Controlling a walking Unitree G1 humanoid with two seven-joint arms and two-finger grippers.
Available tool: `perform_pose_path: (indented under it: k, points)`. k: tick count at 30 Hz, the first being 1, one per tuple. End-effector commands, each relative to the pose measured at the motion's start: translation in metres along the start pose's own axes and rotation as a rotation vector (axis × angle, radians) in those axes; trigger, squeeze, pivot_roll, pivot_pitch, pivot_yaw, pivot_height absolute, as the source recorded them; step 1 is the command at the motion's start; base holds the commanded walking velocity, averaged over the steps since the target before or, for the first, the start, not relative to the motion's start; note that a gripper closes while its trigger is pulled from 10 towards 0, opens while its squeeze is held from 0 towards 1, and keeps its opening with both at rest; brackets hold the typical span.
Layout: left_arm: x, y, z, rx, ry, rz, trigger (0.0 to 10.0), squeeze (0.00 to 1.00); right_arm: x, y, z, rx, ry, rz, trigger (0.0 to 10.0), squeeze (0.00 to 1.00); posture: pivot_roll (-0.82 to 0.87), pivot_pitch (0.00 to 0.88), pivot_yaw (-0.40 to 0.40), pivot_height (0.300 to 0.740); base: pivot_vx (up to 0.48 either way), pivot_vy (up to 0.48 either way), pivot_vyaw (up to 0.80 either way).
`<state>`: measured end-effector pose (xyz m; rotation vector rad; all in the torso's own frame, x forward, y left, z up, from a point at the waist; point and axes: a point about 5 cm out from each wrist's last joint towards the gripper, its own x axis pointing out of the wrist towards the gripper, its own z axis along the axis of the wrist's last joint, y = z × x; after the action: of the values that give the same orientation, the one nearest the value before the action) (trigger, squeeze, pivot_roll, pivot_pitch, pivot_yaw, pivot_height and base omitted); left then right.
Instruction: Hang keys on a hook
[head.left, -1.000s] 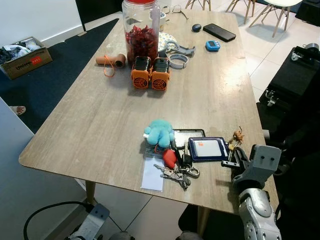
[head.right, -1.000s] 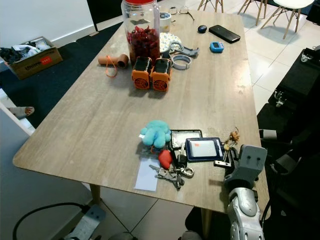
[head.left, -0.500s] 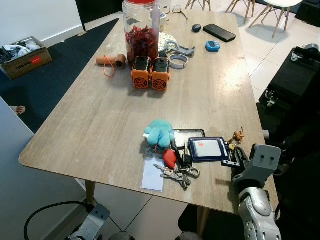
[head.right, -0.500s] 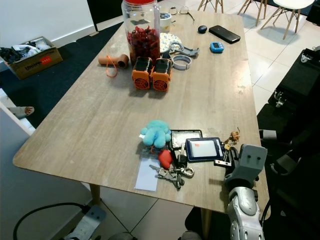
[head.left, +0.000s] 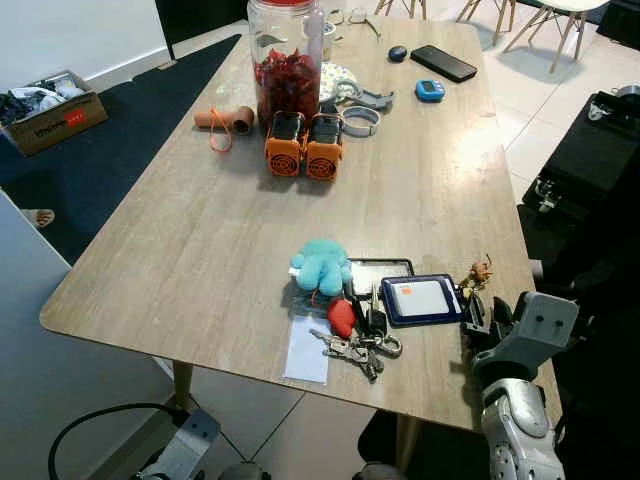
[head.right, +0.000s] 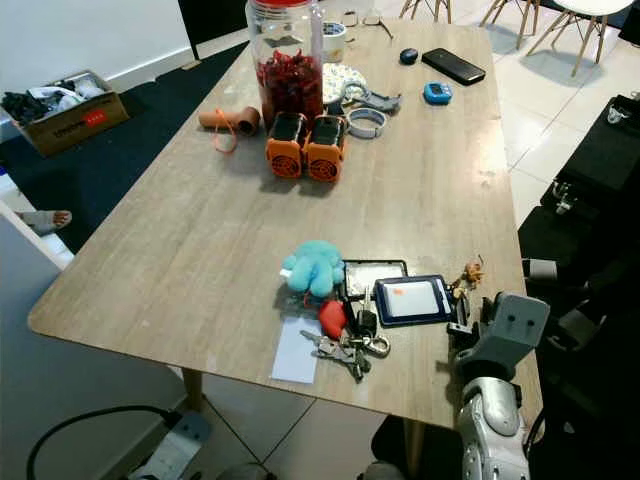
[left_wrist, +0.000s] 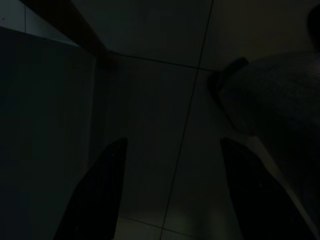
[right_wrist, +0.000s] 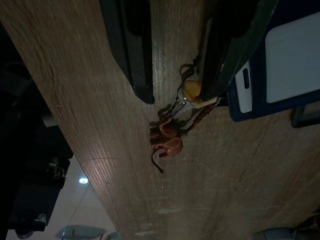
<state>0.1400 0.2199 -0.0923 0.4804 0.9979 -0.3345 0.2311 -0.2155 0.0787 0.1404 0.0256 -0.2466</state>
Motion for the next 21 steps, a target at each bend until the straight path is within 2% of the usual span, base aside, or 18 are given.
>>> perform_pose_path:
  k: [1,7,21]
  points:
    - [-0.003,0.004,-0.009,0.018,0.035,0.011,10.0,0.09,-0.003,-0.002,-0.012,0.008,0.059,-0.020,10.0,0.00,0.04,0.122,0.009,0.740,0.000,0.000,0.00]
    - [-0.002,0.005,-0.009,0.030,0.046,0.022,10.0,0.09,0.001,-0.002,-0.012,-0.002,0.070,-0.027,10.0,0.00,0.04,0.122,0.009,0.740,0.000,0.000,0.00]
    - [-0.002,0.007,-0.010,0.042,0.064,0.041,10.0,0.10,0.013,0.011,-0.016,-0.027,0.142,0.004,10.0,0.00,0.04,0.124,0.006,0.740,0.000,0.000,0.00]
